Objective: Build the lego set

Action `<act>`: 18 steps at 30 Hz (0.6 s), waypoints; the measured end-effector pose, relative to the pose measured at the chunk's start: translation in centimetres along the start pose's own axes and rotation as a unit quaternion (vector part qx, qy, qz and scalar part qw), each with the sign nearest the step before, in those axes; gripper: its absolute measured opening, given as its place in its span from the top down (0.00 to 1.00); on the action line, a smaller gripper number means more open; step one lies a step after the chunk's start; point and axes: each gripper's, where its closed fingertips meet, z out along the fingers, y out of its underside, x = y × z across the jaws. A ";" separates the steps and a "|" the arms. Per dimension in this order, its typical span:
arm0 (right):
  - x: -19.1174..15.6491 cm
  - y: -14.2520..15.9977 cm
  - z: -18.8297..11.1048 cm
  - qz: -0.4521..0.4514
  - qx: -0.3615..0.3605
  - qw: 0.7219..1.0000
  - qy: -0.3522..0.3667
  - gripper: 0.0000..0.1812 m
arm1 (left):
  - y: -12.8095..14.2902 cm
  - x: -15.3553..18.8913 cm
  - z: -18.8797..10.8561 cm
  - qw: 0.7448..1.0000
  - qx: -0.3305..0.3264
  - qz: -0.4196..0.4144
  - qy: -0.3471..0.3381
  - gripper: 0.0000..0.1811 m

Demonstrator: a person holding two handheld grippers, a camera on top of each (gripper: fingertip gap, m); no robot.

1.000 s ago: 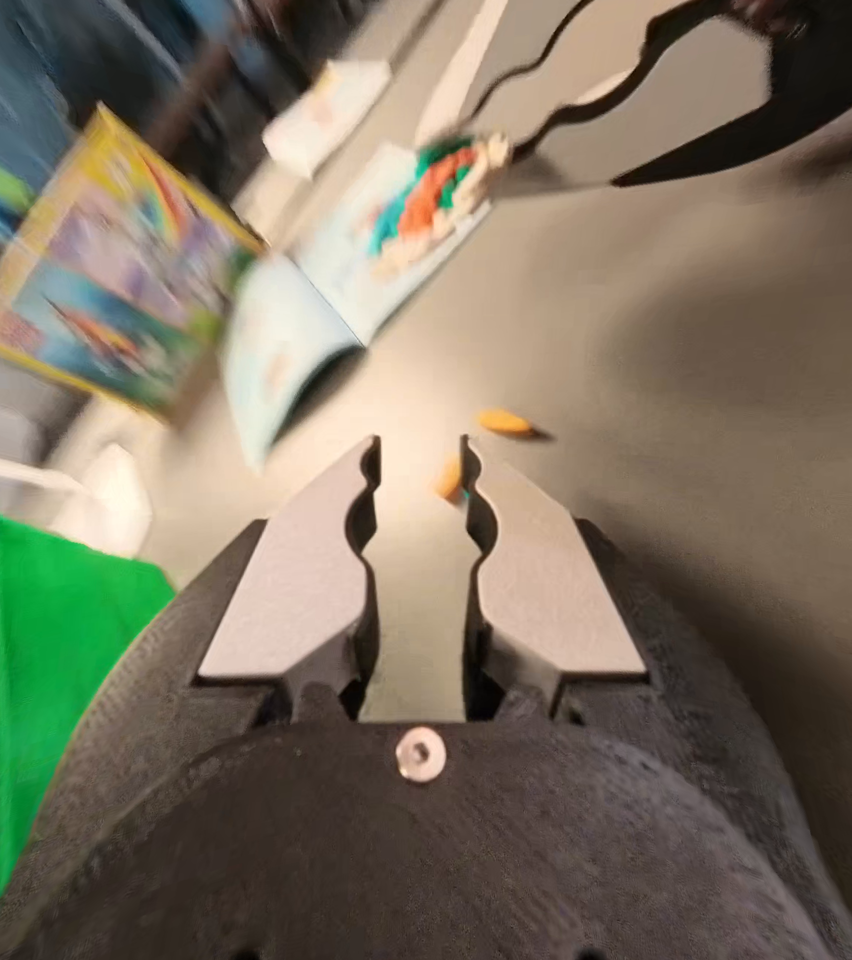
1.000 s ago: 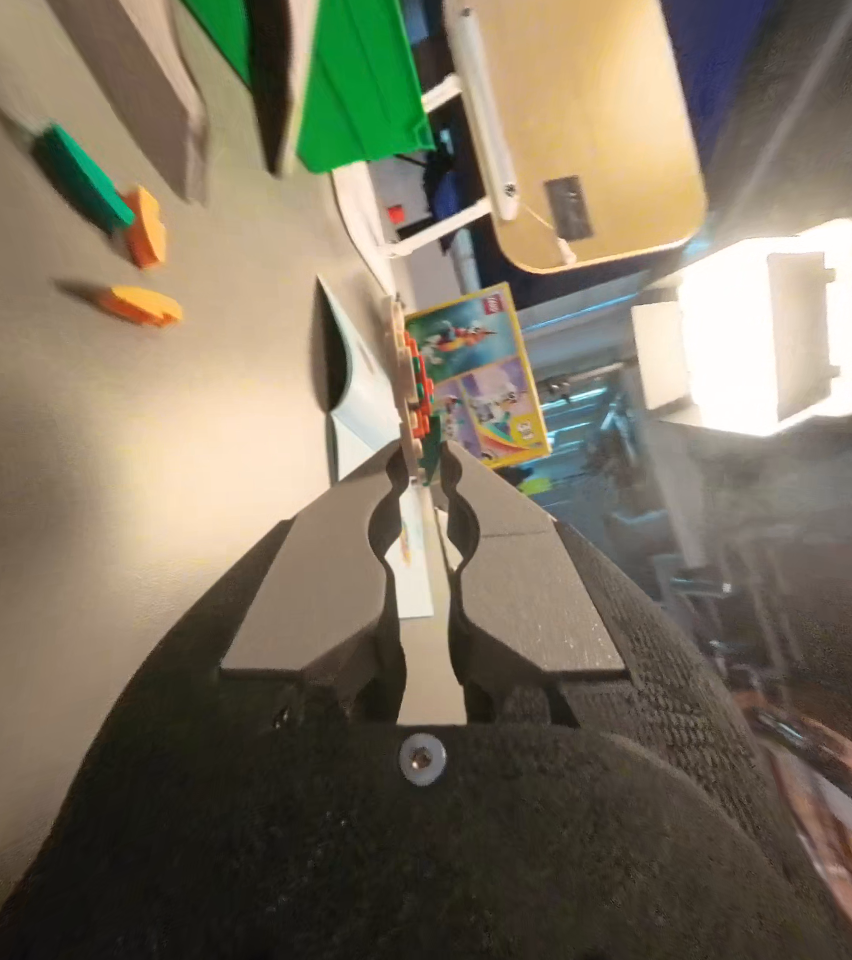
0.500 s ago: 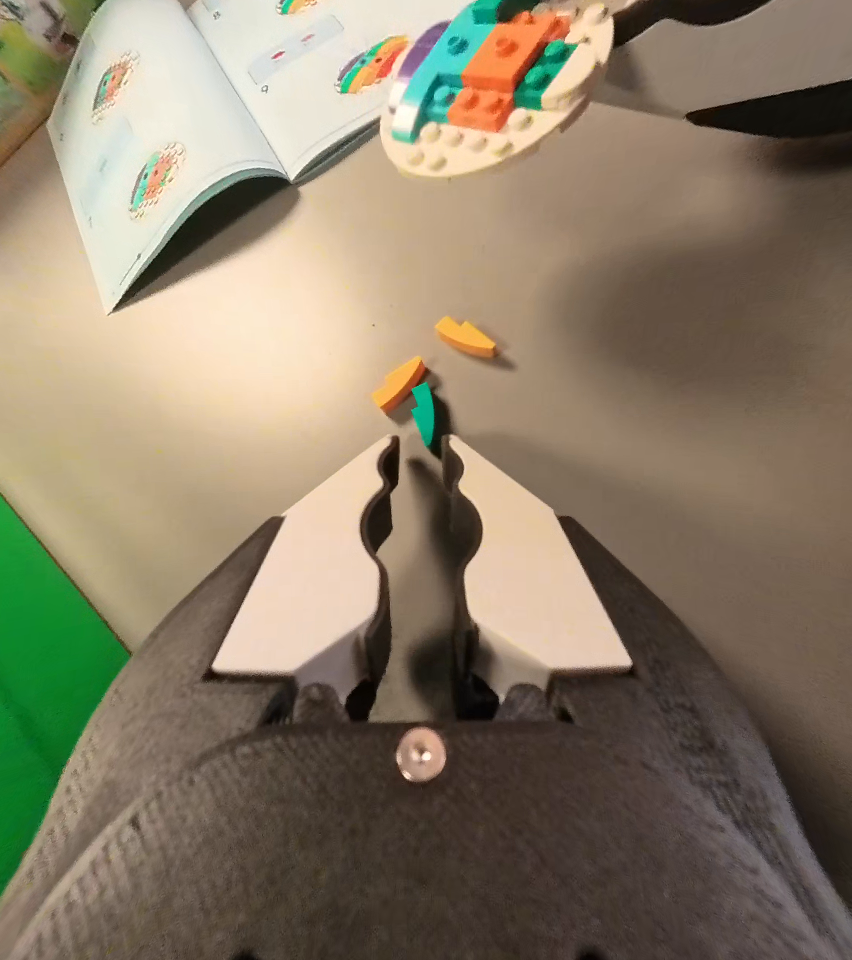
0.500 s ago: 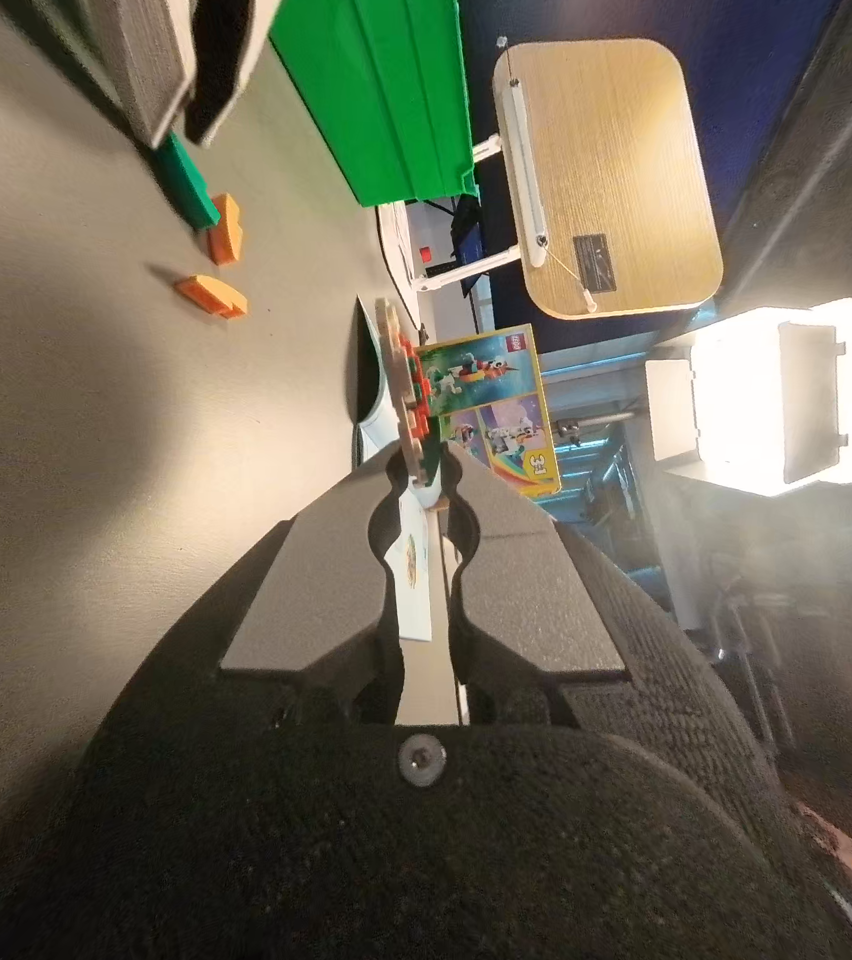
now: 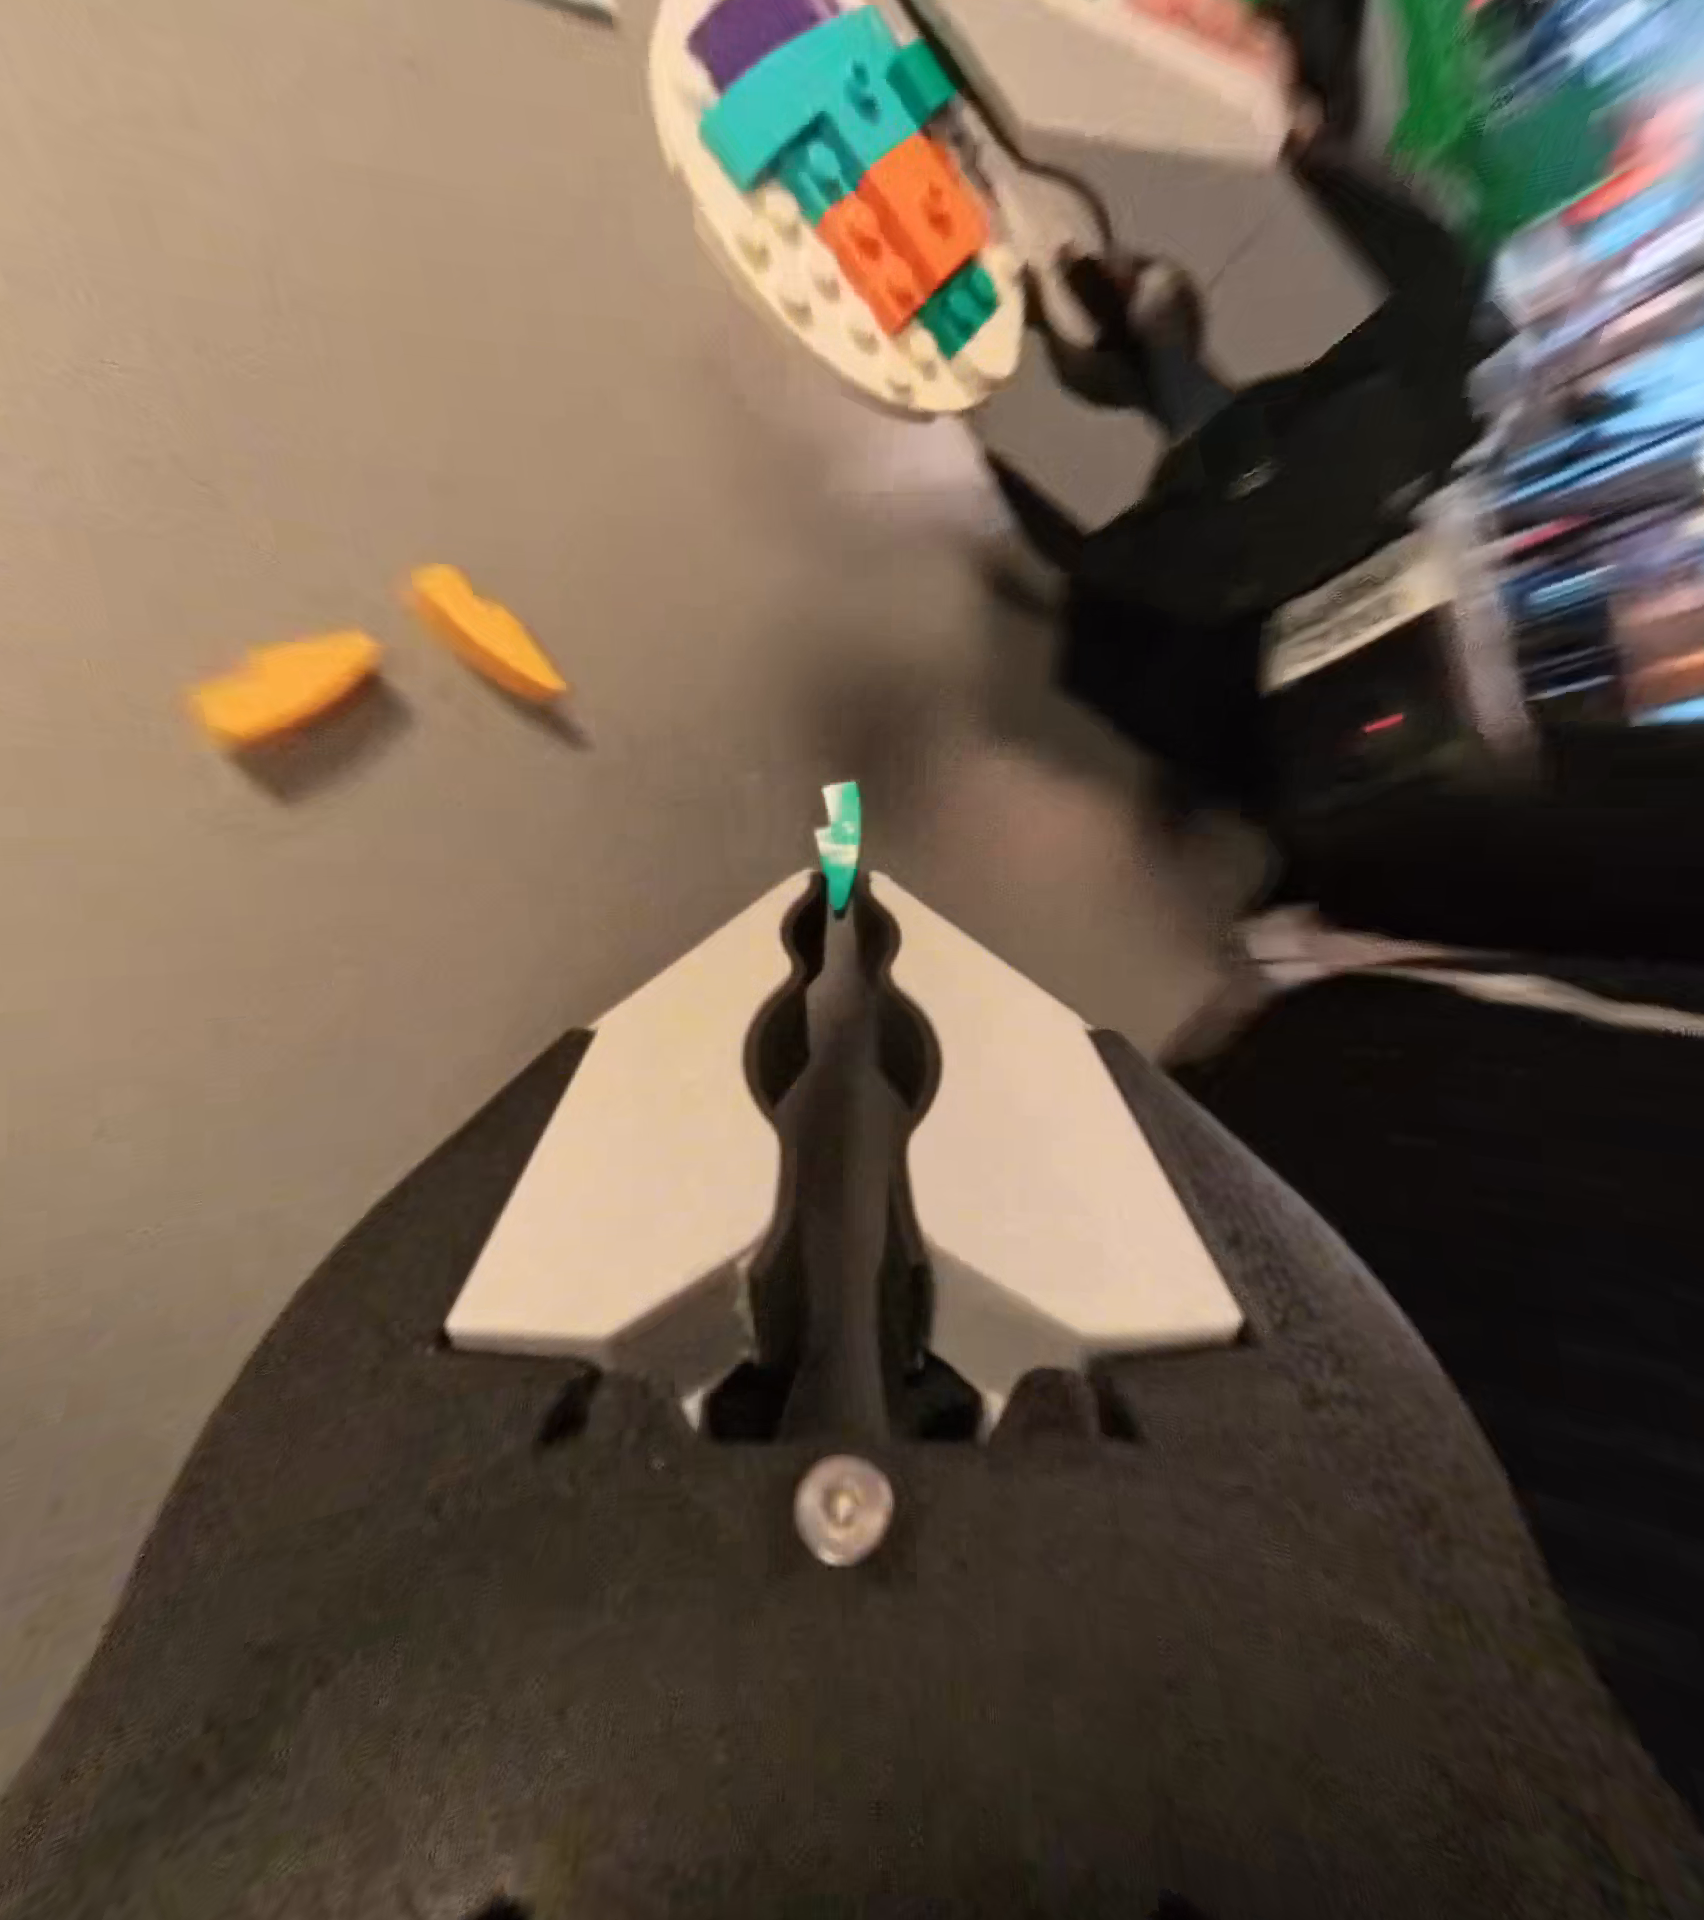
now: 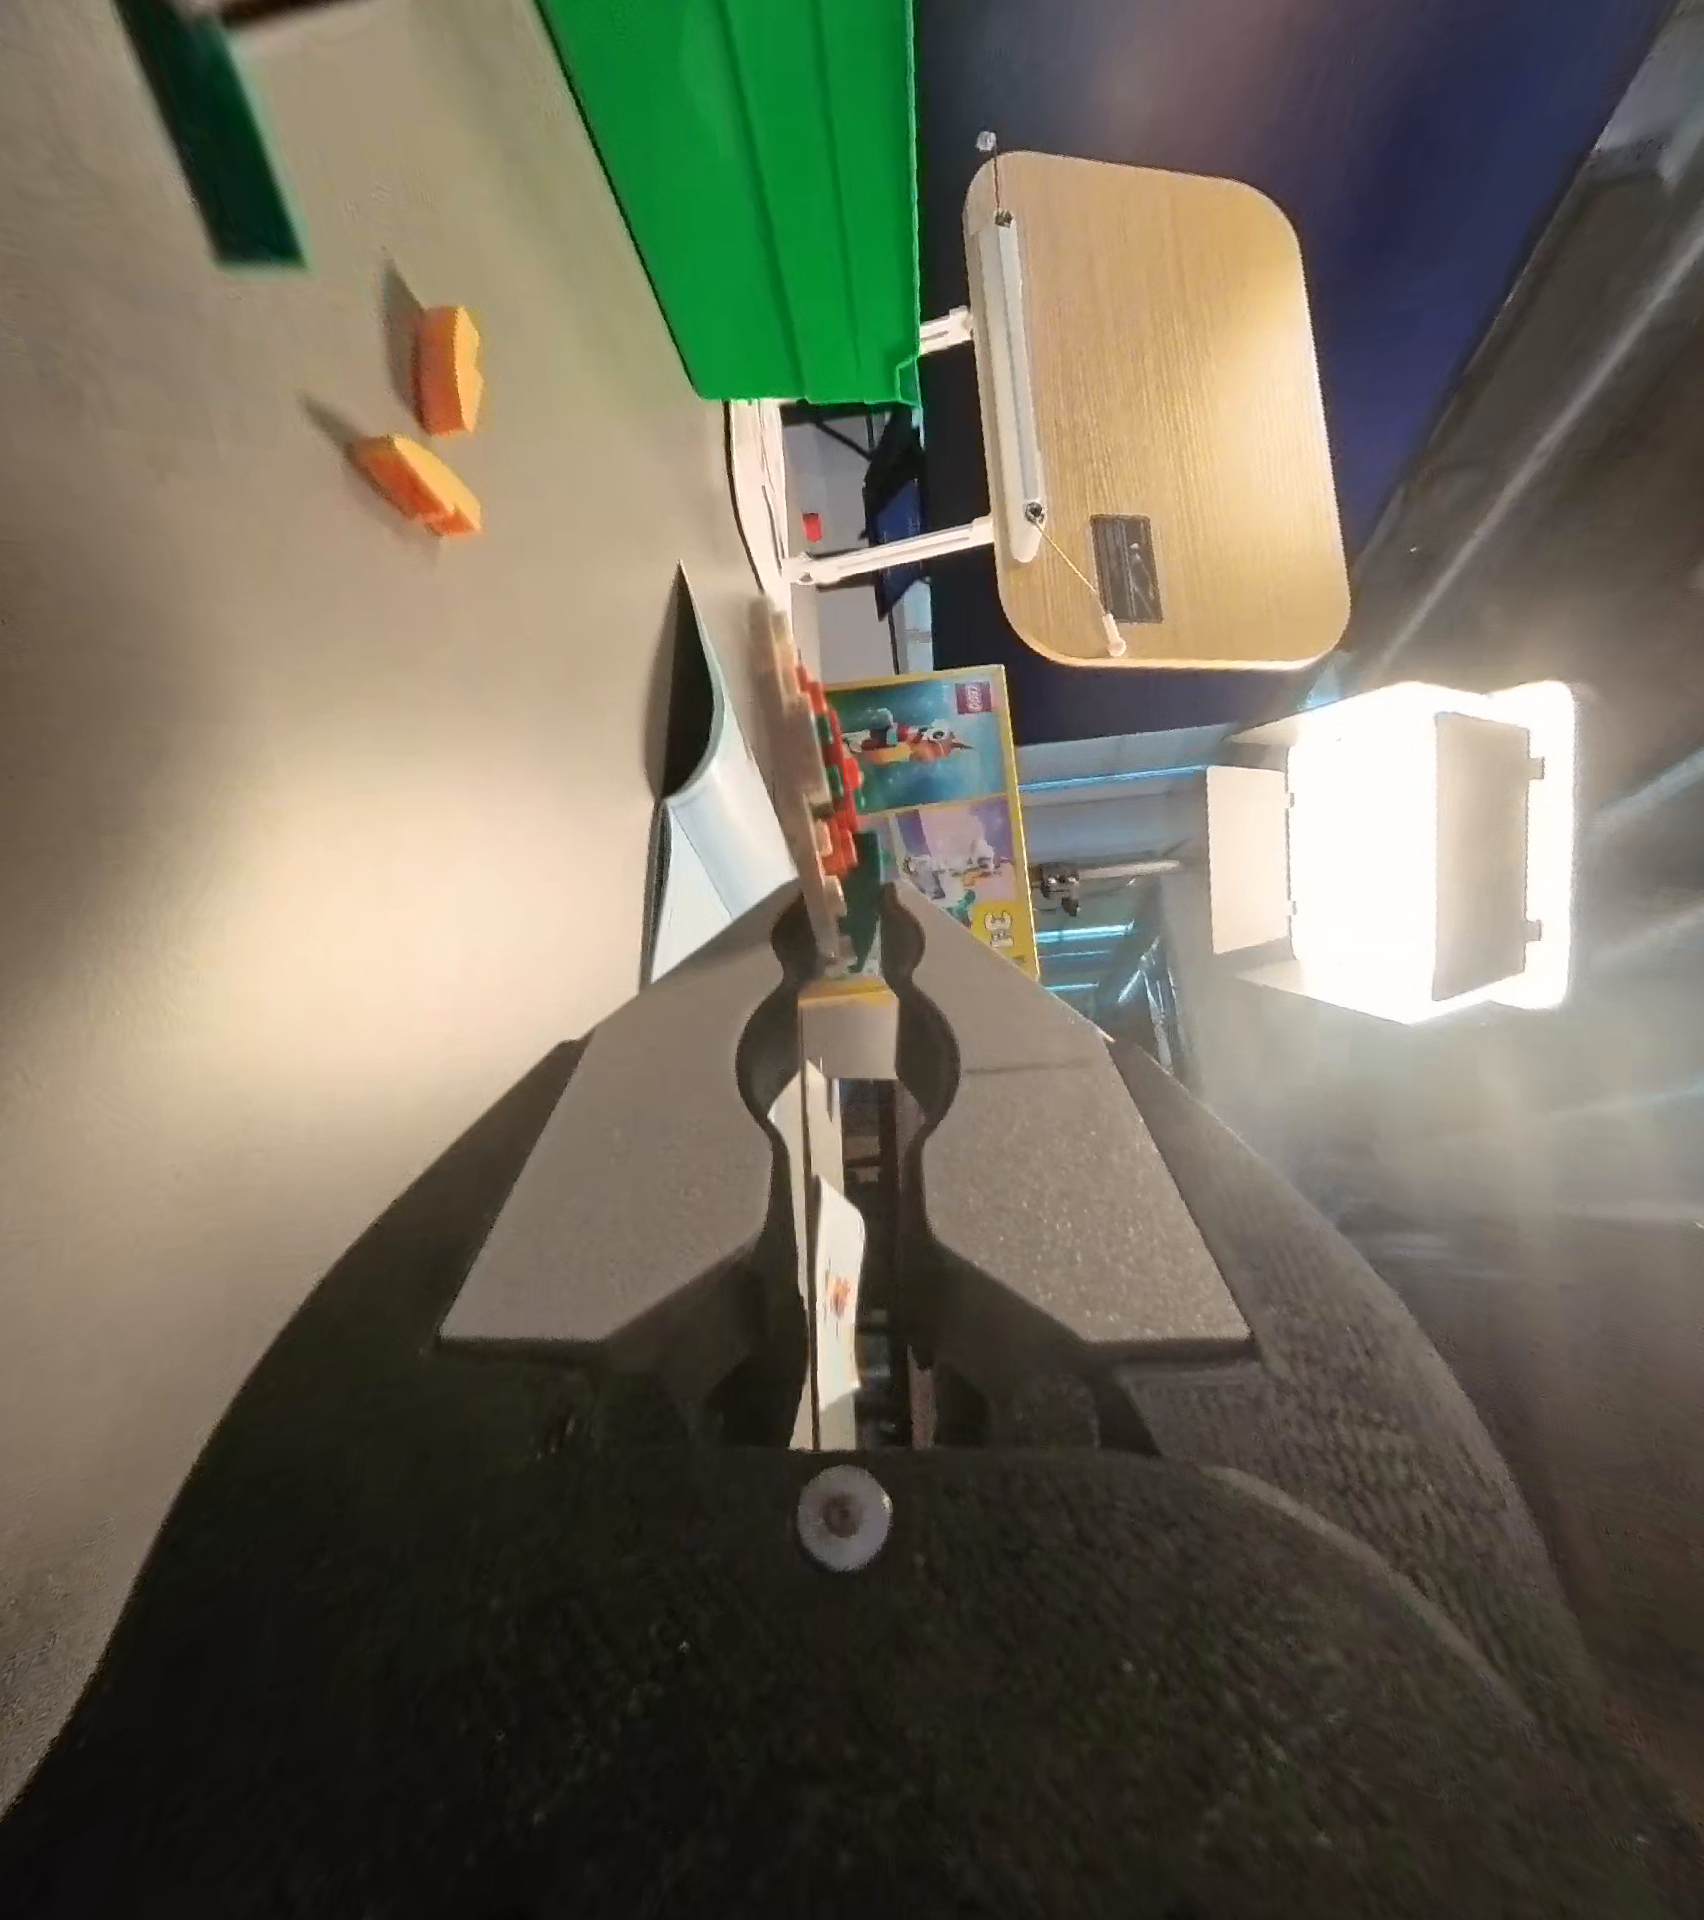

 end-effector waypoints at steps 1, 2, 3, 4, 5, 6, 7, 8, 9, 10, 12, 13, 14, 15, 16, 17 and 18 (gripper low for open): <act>0.0 0.1 -0.2 0.001 0.002 1.000 0.000 0.94 | -0.1 0.8 0.0 0.997 -0.001 -0.058 0.052 0.98; 0.0 0.3 -0.3 0.001 0.003 1.000 0.000 0.94 | -0.1 1.0 0.0 0.992 -0.005 -0.099 0.081 0.98; -0.1 0.4 -0.5 -0.001 0.003 1.000 -0.001 0.94 | 0.3 0.9 0.1 0.989 -0.016 -0.118 0.086 0.98; -0.1 0.5 -0.6 -0.004 0.002 1.000 -0.002 0.94 | 0.7 0.7 0.3 0.988 -0.031 -0.129 0.081 0.98; -0.1 0.6 -0.8 -0.005 0.002 1.000 -0.002 0.94 | 1.1 0.5 0.6 0.986 -0.043 -0.138 0.077 0.98; -0.1 0.6 -0.9 -0.006 0.003 1.000 -0.002 0.94 | 1.3 0.4 0.7 0.985 -0.052 -0.149 0.075 0.98; -0.1 0.6 -1.1 -0.006 0.006 1.000 -0.002 0.95 | 1.5 0.3 0.9 0.983 -0.060 -0.160 0.072 0.98; 0.0 0.5 -1.2 -0.005 0.009 1.000 -0.001 0.94 | 1.7 0.2 1.0 0.981 -0.069 -0.168 0.067 0.98; 0.0 0.5 -1.4 -0.005 0.011 1.000 -0.002 0.94 | 1.9 0.0 1.2 0.979 -0.079 -0.177 0.061 0.98; 0.0 0.4 -1.5 -0.005 0.014 1.000 -0.002 0.94 | 2.1 -0.1 1.3 0.977 -0.088 -0.187 0.058 0.98; 0.0 0.3 -1.8 -0.006 0.020 1.000 -0.002 0.94 | 2.2 -0.2 1.5 0.972 -0.094 -0.206 0.059 0.98; 0.0 0.2 -2.0 -0.004 0.023 1.000 -0.002 0.95 | 2.1 -0.3 1.6 0.972 -0.090 -0.211 0.055 0.98; 0.0 0.2 -2.1 -0.002 0.024 1.000 -0.002 0.94 | 2.0 -0.4 1.6 0.973 -0.082 -0.209 0.047 0.98; 0.1 0.3 -2.2 0.000 0.025 1.000 -0.002 0.94 | 1.8 -0.5 1.7 0.976 -0.074 -0.202 0.036 0.98; 0.2 0.4 -2.3 0.004 0.025 1.000 -0.001 0.94 | 1.7 -0.7 1.7 0.978 -0.068 -0.194 0.023 0.97; 0.2 0.5 -2.3 0.008 0.024 1.000 -0.001 0.94 | 1.6 -0.7 1.7 0.981 -0.062 -0.186 0.010 0.97; 0.4 0.6 -2.3 0.013 0.024 1.000 0.001 0.94 | 1.4 -0.8 1.7 0.983 -0.054 -0.176 -0.004 0.97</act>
